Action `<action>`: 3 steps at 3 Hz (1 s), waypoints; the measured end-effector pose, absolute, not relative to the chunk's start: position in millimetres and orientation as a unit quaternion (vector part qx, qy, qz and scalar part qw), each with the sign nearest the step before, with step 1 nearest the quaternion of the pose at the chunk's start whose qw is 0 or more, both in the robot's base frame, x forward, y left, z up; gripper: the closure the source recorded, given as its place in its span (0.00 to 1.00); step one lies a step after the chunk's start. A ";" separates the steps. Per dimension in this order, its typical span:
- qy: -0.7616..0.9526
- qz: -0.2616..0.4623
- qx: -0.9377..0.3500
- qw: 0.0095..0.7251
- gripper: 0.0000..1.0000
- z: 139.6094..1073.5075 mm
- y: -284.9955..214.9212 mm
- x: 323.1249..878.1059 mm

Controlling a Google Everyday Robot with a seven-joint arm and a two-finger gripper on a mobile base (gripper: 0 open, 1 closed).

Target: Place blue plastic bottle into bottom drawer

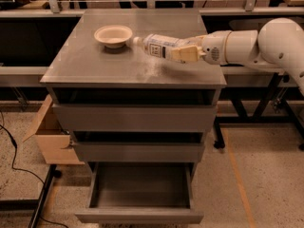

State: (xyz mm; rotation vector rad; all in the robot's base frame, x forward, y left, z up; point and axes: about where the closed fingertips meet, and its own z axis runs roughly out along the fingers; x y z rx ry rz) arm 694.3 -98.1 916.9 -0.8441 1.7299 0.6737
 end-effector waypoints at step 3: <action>0.674 0.335 -0.523 0.400 1.00 860.5 16.1 560.4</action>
Offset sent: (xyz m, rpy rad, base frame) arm -0.1673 0.1396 -0.0535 -0.1547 0.0921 0.5438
